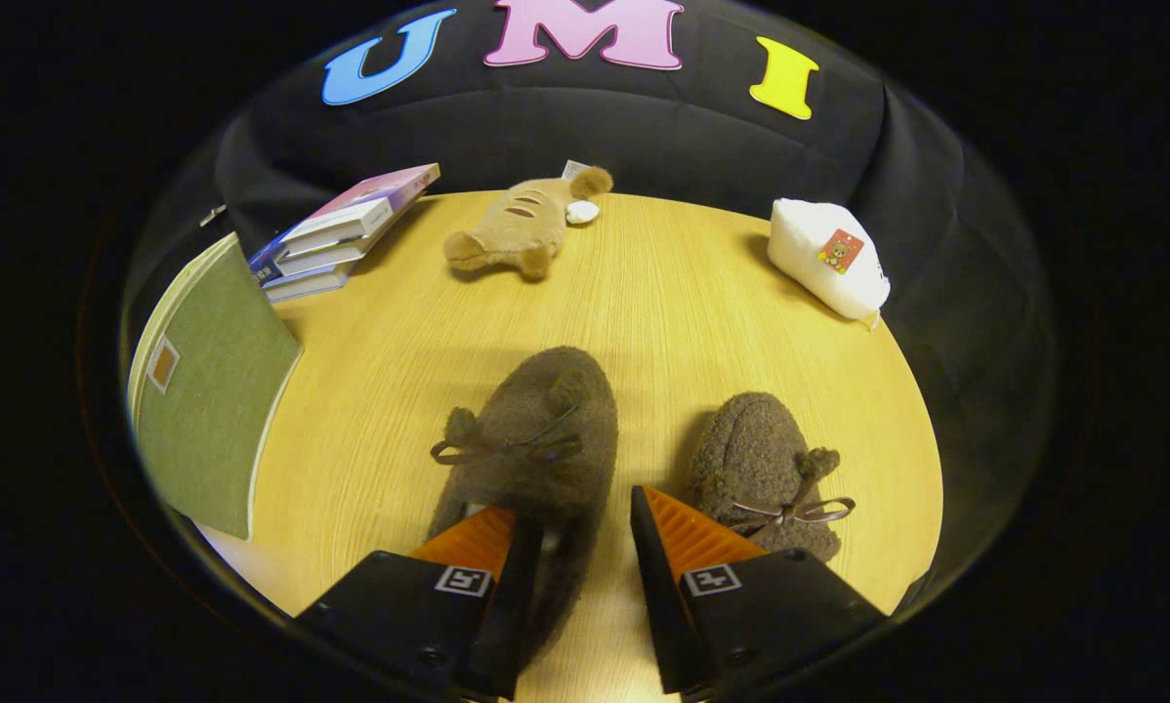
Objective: Open the storage box then place both shoes into the box .Put the left shoe in first, then the right shoe, with the right side of both shoes facing outward in a uniform manner.
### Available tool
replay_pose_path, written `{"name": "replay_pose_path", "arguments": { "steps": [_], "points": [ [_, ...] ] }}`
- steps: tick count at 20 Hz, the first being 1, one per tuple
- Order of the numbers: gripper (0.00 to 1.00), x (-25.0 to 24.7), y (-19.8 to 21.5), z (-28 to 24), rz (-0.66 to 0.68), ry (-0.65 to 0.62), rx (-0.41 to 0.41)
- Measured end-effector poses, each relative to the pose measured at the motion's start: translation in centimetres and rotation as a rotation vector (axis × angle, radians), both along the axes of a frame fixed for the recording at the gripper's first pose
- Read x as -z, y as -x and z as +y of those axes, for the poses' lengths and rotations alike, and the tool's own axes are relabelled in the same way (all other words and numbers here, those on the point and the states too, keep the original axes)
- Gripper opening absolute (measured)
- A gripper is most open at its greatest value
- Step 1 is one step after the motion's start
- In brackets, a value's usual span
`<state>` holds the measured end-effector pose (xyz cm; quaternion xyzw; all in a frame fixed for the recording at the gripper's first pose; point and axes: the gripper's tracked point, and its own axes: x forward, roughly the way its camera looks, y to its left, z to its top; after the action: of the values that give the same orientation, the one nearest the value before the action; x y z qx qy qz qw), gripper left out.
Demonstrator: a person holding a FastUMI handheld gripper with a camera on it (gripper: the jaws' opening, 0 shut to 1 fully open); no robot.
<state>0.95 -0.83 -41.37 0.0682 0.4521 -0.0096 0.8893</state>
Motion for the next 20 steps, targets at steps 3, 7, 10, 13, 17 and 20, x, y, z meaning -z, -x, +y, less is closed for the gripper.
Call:
{"name": "replay_pose_path", "arguments": {
  "steps": [3,7,10,13,17,20],
  "points": [
    [0.25,0.4,-0.3,-0.1,0.017,0.013,0.026],
    [0.09,-0.2,-0.2,-0.1,-0.005,0.027,0.035],
    [0.06,-2.4,0.2,0.2,-0.038,0.009,0.055],
    [0.06,-6.5,0.1,1.2,-0.104,-0.036,0.056],
    [0.06,-13.3,-0.2,3.7,-0.155,-0.101,0.049],
    [0.06,-18.0,-0.8,6.8,-0.156,-0.144,0.032]
  ]
}}
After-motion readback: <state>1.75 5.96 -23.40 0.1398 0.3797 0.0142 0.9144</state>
